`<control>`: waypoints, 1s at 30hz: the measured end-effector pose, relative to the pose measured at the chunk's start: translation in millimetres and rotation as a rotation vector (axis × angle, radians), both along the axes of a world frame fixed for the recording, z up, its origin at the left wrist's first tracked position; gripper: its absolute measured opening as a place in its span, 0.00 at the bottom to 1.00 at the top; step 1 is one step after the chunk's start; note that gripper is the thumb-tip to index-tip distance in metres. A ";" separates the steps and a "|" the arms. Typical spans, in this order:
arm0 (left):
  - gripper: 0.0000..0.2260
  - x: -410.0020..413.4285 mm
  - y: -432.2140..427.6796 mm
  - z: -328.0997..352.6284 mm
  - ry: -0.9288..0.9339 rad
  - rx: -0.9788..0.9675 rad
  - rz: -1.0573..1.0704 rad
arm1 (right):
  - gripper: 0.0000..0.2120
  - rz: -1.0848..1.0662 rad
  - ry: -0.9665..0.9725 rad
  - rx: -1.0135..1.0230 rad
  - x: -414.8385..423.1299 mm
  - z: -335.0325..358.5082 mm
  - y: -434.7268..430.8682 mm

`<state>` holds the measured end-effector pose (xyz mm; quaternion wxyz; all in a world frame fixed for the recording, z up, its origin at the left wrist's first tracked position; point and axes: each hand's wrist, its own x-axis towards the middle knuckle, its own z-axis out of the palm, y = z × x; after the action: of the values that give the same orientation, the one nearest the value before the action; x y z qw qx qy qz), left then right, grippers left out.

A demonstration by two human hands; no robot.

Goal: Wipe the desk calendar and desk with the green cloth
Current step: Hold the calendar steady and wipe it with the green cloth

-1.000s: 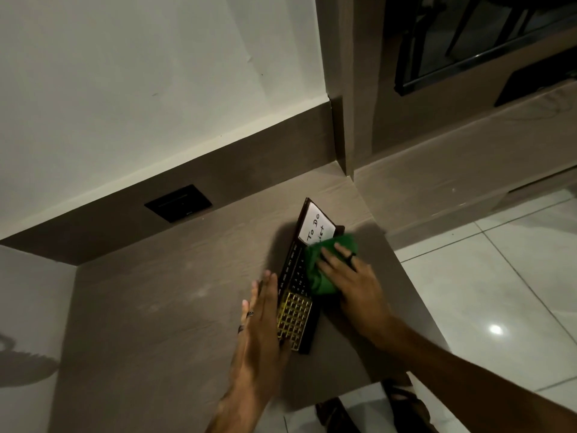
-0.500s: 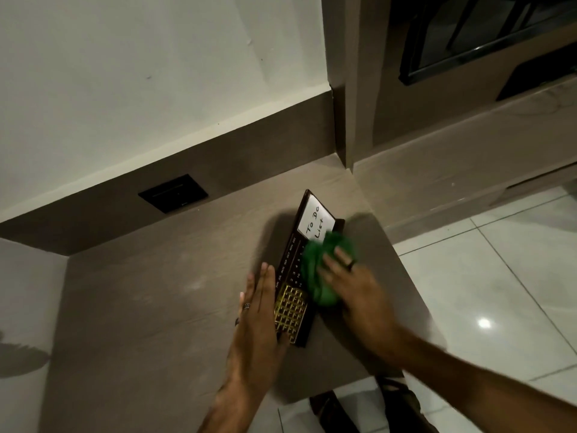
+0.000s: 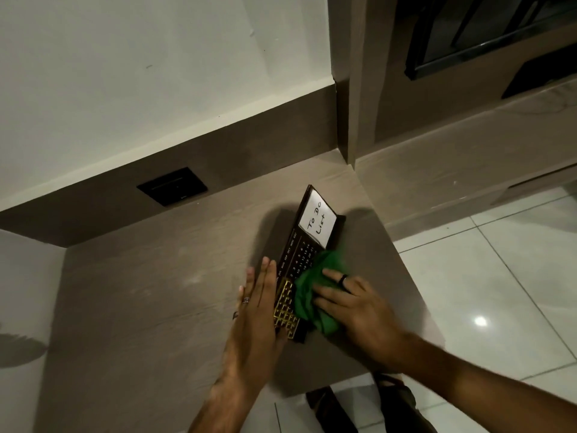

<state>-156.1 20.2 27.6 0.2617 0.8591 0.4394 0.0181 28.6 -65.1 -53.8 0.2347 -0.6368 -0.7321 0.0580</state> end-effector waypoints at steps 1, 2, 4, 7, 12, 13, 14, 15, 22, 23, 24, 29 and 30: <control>0.50 -0.4 0.1 -0.6 -0.004 0.000 -0.008 | 0.22 0.018 0.006 -0.012 9.0 0.7 3.3; 0.50 -0.5 0.8 -0.8 -0.006 0.001 -0.017 | 0.22 -0.044 0.027 -0.017 23.8 0.2 14.3; 0.48 -1.7 1.8 -2.5 0.012 0.013 -0.040 | 0.23 -0.268 0.093 -0.036 56.1 3.5 41.5; 0.49 0.0 1.6 -1.7 0.017 0.011 -0.022 | 0.29 -0.503 0.090 -0.059 80.7 9.9 68.7; 0.49 0.8 -0.8 1.4 -0.036 -0.031 0.015 | 0.13 -0.364 0.264 -0.028 -7.1 2.9 5.0; 0.49 1.2 -0.6 0.9 -0.044 -0.045 0.017 | 0.14 -0.207 0.243 -0.043 -30.7 5.4 -14.6; 0.49 0.7 -0.6 0.3 -0.042 -0.053 0.014 | 0.17 -0.034 0.170 -0.098 -46.1 7.6 -30.2; 0.49 0.5 -0.4 -0.7 -0.033 -0.051 0.005 | 0.18 0.075 0.131 -0.116 -47.9 4.9 -38.4; 0.48 -2.8 4.5 -5.4 0.004 -0.048 -0.026 | 0.31 -0.503 0.081 -0.164 80.7 16.7 58.5; 0.48 -2.7 5.2 -5.2 0.007 -0.050 -0.030 | 0.31 -0.531 0.045 -0.174 80.7 17.9 66.0; 0.48 -3.2 5.1 -4.7 0.006 -0.051 -0.031 | 0.31 -0.530 0.016 -0.178 73.3 20.0 67.2; 0.47 -0.3 1.4 -1.3 -0.049 -0.048 -0.001 | 0.22 -0.099 0.065 -0.211 -21.7 25.1 -4.5; 0.47 0.1 0.5 -0.1 -0.060 -0.061 0.005 | 0.20 0.015 0.060 -0.226 -37.2 27.1 -19.4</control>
<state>-156.0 20.7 27.5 0.3008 0.8488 0.4338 0.0310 -8.6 -84.5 -26.7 0.1826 -0.6516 -0.7184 0.1609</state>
